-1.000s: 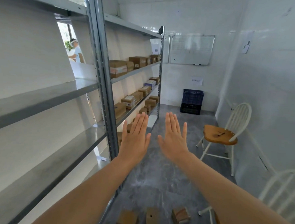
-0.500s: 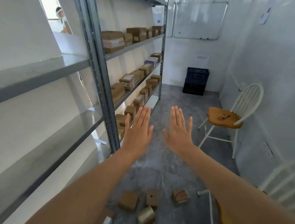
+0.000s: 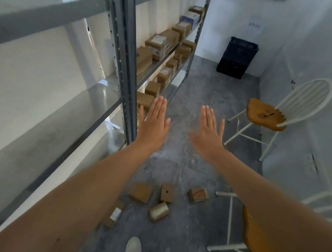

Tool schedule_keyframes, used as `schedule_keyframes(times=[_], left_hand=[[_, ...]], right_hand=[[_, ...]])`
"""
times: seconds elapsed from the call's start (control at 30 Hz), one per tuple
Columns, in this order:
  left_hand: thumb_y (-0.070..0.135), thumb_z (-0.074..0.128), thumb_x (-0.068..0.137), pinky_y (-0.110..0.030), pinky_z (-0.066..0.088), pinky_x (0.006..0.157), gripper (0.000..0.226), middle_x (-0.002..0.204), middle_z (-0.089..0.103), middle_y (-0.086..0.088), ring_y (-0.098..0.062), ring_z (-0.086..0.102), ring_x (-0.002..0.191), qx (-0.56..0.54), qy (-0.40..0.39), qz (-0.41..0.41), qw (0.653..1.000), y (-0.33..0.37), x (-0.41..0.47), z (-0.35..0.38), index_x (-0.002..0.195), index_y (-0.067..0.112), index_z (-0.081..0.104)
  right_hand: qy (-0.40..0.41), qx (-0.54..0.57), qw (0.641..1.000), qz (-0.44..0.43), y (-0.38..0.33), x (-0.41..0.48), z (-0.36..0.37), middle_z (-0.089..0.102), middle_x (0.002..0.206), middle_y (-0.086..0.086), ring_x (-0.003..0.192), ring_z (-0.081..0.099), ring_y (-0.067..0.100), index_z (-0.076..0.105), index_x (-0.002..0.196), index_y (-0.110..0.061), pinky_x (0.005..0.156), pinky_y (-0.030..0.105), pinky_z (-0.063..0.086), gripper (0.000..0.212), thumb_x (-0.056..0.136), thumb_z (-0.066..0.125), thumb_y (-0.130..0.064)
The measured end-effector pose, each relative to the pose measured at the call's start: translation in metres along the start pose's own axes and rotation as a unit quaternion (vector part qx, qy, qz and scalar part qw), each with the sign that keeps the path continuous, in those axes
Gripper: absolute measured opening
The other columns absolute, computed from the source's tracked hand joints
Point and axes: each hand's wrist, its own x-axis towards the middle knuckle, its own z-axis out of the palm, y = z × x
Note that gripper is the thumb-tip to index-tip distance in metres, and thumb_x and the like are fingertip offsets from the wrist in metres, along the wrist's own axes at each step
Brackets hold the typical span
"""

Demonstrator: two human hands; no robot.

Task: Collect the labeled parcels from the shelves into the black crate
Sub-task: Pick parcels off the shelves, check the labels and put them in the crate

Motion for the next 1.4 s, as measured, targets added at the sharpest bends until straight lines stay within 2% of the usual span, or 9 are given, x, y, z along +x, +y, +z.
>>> schedule_keyframes(times=[0.23, 0.37, 0.47, 0.67, 0.93, 1.07, 1.2, 1.3, 1.4], left_hand=[[0.036, 0.025, 0.106, -0.05, 0.0, 0.121, 0.059, 0.166, 0.004, 0.001, -0.015, -0.001, 0.153, -0.024, -0.05, -0.096, 0.994, -0.053, -0.023, 0.073, 0.158, 0.016, 0.005], [0.035, 0.026, 0.105, -0.051, 0.0, 0.121, 0.059, 0.166, 0.007, -0.001, -0.015, 0.002, 0.153, -0.019, -0.104, -0.118, 0.987, -0.07, -0.056, 0.125, 0.157, 0.014, 0.007], [0.034, 0.03, 0.105, -0.053, 0.007, 0.119, 0.059, 0.165, 0.014, -0.003, -0.017, 0.009, 0.152, -0.016, -0.129, -0.148, 0.98, -0.076, -0.081, 0.172, 0.157, 0.012, 0.014], [0.033, 0.032, 0.105, -0.053, 0.013, 0.12, 0.057, 0.163, 0.019, -0.004, -0.018, 0.012, 0.152, -0.028, -0.187, -0.254, 0.949, -0.07, -0.142, 0.28, 0.156, 0.01, 0.019], [0.03, 0.041, 0.103, -0.052, 0.02, 0.119, 0.055, 0.159, 0.03, -0.007, -0.021, 0.024, 0.149, -0.063, -0.179, -0.369, 0.91, -0.066, -0.21, 0.423, 0.152, 0.008, 0.029], [0.031, 0.034, 0.105, -0.047, 0.011, 0.12, 0.054, 0.162, 0.022, -0.002, -0.017, 0.017, 0.151, -0.088, -0.207, -0.422, 0.878, -0.078, -0.242, 0.489, 0.155, 0.013, 0.023], [0.043, 0.015, 0.102, -0.045, 0.009, 0.121, 0.06, 0.165, 0.013, -0.001, -0.016, 0.008, 0.152, -0.1, -0.273, -0.437, 0.851, -0.107, -0.276, 0.553, 0.155, 0.015, 0.021], [0.033, 0.027, 0.106, -0.041, 0.013, 0.121, 0.055, 0.163, 0.018, -0.009, -0.022, 0.015, 0.151, -0.156, -0.272, -0.477, 0.821, -0.13, -0.292, 0.598, 0.155, 0.009, 0.02], [0.024, 0.035, 0.105, -0.039, 0.023, 0.117, 0.048, 0.153, 0.035, -0.019, -0.031, 0.033, 0.142, -0.19, -0.252, -0.512, 0.799, -0.147, -0.309, 0.65, 0.148, 0.001, 0.033]], right_hand=[[-0.078, -0.011, 0.997, -0.003, -0.002, 0.023, 0.075, -0.014, 0.165, -0.003, 0.151, -0.016, 0.013, -0.012, 0.157, -0.015, 0.118, 0.049, -0.016, 0.083, 0.096, 0.043, -0.03], [-0.139, -0.016, 0.99, -0.006, 0.011, 0.03, 0.126, -0.017, 0.165, -0.003, 0.151, -0.017, 0.013, -0.015, 0.156, -0.015, 0.119, 0.048, -0.017, 0.082, 0.099, 0.042, -0.031], [-0.177, -0.032, 0.983, -0.032, 0.03, 0.036, 0.175, -0.017, 0.165, -0.002, 0.15, -0.018, 0.014, -0.015, 0.156, -0.015, 0.119, 0.049, -0.016, 0.082, 0.099, 0.041, -0.032], [-0.263, -0.075, 0.96, -0.066, 0.092, 0.03, 0.281, -0.012, 0.165, 0.001, 0.151, -0.015, 0.016, -0.013, 0.156, -0.012, 0.12, 0.052, -0.012, 0.079, 0.101, 0.039, -0.035], [-0.352, -0.129, 0.921, -0.108, 0.165, 0.006, 0.421, -0.013, 0.165, 0.001, 0.152, -0.014, 0.015, -0.014, 0.156, -0.012, 0.121, 0.051, -0.009, 0.079, 0.101, 0.038, -0.036], [-0.397, -0.11, 0.906, -0.093, 0.185, -0.014, 0.494, -0.013, 0.165, 0.0, 0.151, -0.015, 0.016, -0.013, 0.156, -0.013, 0.122, 0.051, -0.009, 0.078, 0.101, 0.038, -0.033], [-0.431, -0.108, 0.892, -0.08, 0.197, -0.034, 0.572, -0.012, 0.165, 0.0, 0.152, -0.013, 0.016, -0.012, 0.156, -0.012, 0.121, 0.05, -0.009, 0.075, 0.102, 0.035, -0.034], [-0.452, -0.095, 0.886, -0.049, 0.203, -0.046, 0.63, -0.013, 0.165, 0.0, 0.152, -0.013, 0.016, -0.012, 0.156, -0.013, 0.12, 0.049, -0.01, 0.072, 0.104, 0.031, -0.035], [-0.482, -0.054, 0.874, 0.002, 0.213, -0.054, 0.694, -0.011, 0.165, 0.001, 0.152, -0.011, 0.017, -0.01, 0.157, -0.014, 0.121, 0.045, -0.008, 0.071, 0.104, 0.03, -0.039]])
